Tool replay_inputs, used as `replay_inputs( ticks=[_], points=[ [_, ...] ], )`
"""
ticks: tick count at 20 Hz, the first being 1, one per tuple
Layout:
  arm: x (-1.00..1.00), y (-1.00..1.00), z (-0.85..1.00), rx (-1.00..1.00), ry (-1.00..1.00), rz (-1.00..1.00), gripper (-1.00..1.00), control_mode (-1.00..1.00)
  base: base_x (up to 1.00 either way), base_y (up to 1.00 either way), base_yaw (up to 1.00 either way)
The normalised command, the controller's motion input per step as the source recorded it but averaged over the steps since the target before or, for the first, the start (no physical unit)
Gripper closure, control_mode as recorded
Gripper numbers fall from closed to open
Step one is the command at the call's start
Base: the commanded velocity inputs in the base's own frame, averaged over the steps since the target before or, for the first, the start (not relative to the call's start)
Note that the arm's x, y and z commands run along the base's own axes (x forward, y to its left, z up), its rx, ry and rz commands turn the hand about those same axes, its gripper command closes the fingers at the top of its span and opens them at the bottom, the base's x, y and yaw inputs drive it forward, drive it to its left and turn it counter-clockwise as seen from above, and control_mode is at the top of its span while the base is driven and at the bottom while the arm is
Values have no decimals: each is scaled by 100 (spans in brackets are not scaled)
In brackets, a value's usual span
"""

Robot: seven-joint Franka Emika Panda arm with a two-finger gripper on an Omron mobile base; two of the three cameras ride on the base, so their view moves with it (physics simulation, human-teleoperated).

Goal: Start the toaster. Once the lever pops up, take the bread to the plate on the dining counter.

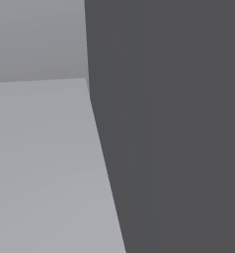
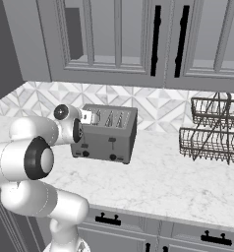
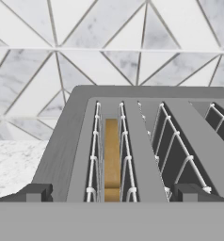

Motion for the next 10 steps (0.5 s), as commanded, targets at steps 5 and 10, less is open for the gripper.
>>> replay_inputs(
  ticks=[5,10],
  points=[
    [0,0,0,0,0,0,-100,-100,0,0,0],
    [0,0,0,0,0,0,-100,-100,0,0,0]
  ],
)
